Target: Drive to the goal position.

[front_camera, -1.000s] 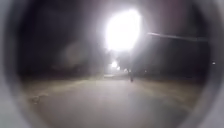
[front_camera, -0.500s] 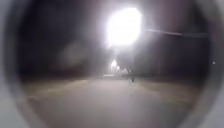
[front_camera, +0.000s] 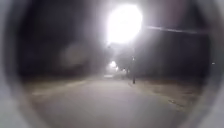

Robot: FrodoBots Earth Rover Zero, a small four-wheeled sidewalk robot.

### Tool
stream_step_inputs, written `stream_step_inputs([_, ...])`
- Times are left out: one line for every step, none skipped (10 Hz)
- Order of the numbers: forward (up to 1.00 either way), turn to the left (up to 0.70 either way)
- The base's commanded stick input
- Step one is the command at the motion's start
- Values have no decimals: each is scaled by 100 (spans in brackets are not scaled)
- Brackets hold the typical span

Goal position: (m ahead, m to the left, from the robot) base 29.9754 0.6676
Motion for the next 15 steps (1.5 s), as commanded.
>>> stream_step_inputs([100, 9])
stream_step_inputs([100, 9])
stream_step_inputs([100, 9])
stream_step_inputs([100, 9])
stream_step_inputs([100, 12])
stream_step_inputs([100, 14])
stream_step_inputs([100, 15])
stream_step_inputs([100, 15])
stream_step_inputs([100, 14])
stream_step_inputs([100, 11])
stream_step_inputs([100, 7])
stream_step_inputs([100, 4])
stream_step_inputs([100, 4])
stream_step_inputs([100, 4])
stream_step_inputs([100, 4])
